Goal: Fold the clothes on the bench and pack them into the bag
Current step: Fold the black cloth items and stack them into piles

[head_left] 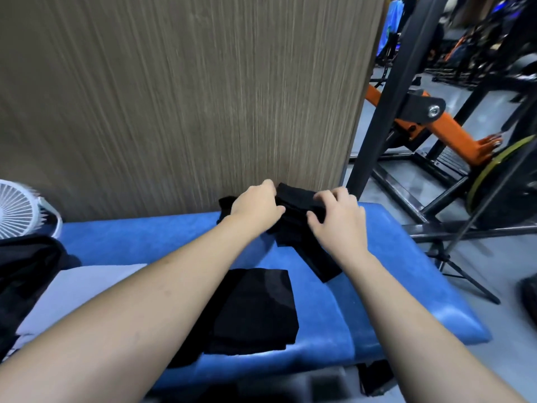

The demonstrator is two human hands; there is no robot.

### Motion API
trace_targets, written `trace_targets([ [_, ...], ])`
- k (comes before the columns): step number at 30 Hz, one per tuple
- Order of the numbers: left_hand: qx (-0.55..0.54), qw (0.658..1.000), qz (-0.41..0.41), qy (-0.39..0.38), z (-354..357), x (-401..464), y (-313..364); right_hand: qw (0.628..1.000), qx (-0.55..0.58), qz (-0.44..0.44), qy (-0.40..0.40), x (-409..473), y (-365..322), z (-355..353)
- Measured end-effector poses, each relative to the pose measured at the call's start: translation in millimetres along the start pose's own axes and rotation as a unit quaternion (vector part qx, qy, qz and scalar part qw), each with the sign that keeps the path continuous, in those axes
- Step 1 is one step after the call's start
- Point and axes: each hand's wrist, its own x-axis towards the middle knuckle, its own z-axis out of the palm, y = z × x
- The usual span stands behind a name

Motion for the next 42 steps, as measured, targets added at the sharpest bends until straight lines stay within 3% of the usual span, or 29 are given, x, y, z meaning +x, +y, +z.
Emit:
trace_targets([
  [4,-0.012,0.996,-0.087,-0.01,14,18,-9,0.998,-0.024,-0.064,-0.011,19,-18,15],
  [8,-0.095,0.99,-0.082,-0.065,21,22,-11,0.996,0.012,-0.045,-0.079,29,-27,27],
  [12,-0.141,0.987,-0.078,-0.016,22,19,-6,0.991,0.082,-0.001,-0.101,31,-24,28],
  [16,-0.143,0.988,-0.06,0.015,23,17,-1,0.991,0.076,0.007,-0.108,27,-27,22],
  [22,-0.253,0.966,-0.046,0.001,27,12,-2,0.99,0.117,0.045,-0.069,21,-27,11],
  [29,-0.399,0.914,-0.013,0.067,7,-4,22,0.971,0.235,0.034,0.014,15,-38,-24],
  [35,-0.451,0.883,0.067,0.11,-40,-50,35,0.919,0.386,0.047,0.057,-6,-69,-72],
  [39,-0.433,0.883,0.125,0.13,-62,-88,23,0.866,0.49,0.086,0.042,-33,-92,-91],
  [42,-0.434,0.881,0.12,0.142,-63,-102,9,0.837,0.533,0.122,0.011,-47,-103,-88],
])
